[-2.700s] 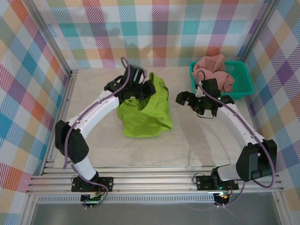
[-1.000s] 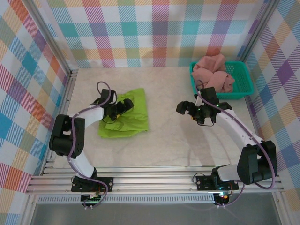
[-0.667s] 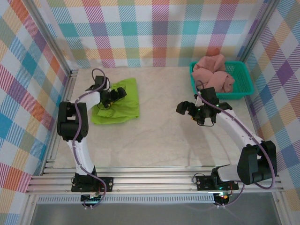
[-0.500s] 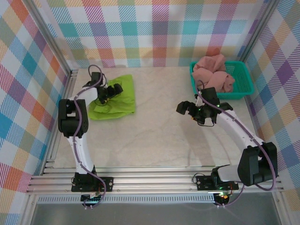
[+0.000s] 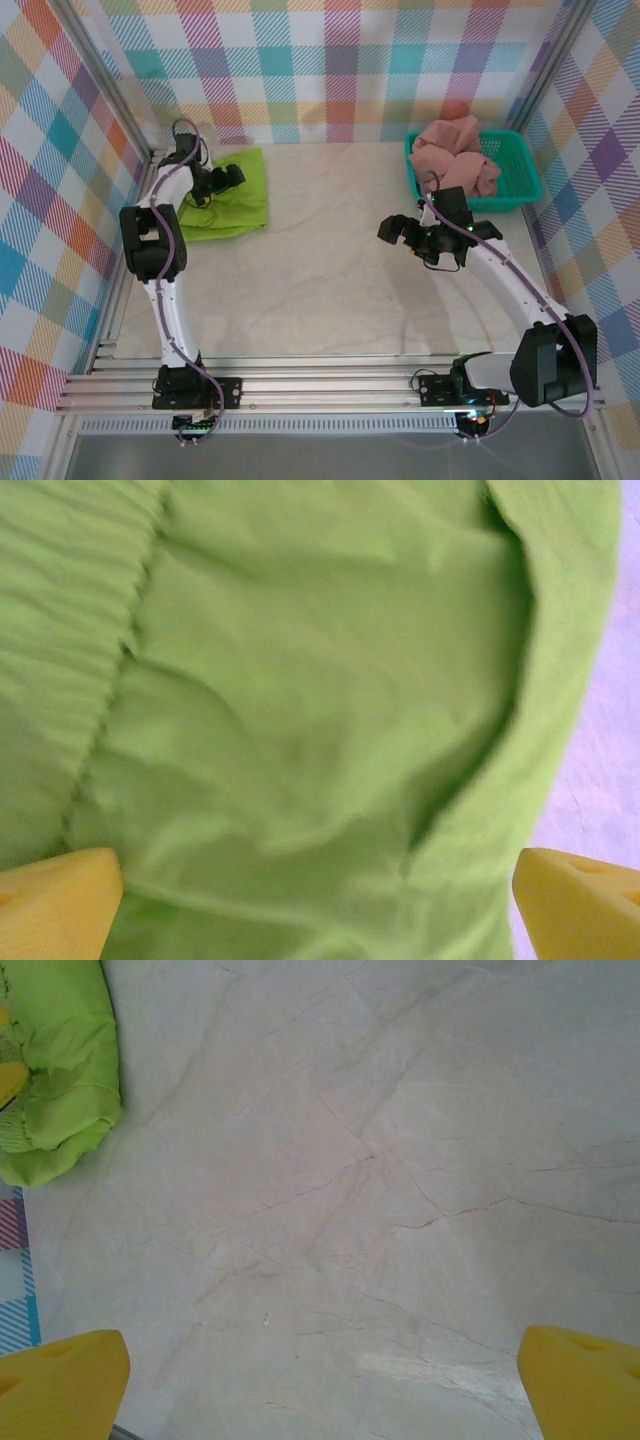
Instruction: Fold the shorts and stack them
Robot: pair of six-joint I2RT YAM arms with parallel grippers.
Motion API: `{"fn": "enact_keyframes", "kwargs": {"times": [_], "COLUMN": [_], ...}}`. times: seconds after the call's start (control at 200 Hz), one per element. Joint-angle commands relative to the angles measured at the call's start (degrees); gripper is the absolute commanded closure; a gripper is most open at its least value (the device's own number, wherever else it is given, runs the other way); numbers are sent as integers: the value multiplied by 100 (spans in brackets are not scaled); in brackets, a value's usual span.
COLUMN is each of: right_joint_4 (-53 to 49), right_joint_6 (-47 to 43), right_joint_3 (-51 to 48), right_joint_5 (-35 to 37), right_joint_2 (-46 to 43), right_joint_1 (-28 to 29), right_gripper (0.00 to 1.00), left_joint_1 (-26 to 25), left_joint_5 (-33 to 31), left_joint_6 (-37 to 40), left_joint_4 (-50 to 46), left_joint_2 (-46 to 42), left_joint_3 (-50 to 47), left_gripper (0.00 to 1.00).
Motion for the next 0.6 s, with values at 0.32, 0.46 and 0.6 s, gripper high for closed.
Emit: {"fn": "enact_keyframes", "kwargs": {"times": [0.32,0.46,0.6], "right_joint_4": [-3,-55,-102], "right_joint_6": [50,14,-13], "right_joint_3": [27,-17,-39], "right_joint_5": [-146,-93,-47], "right_joint_2": [-64,-135,-169], "right_joint_1": [-40,-36,-35], "right_gripper": [1,1,1], "left_joint_1": [-114,-54,52], "left_joint_5": [97,73,3], "left_joint_6": [-1163,-1004,-827], "left_joint_4": [1234,1321,1185], "left_joint_2": [-1915,-1557,-1125], "left_joint_3": [-3133,-3052,-2635], "left_gripper": [0,0,0]}}
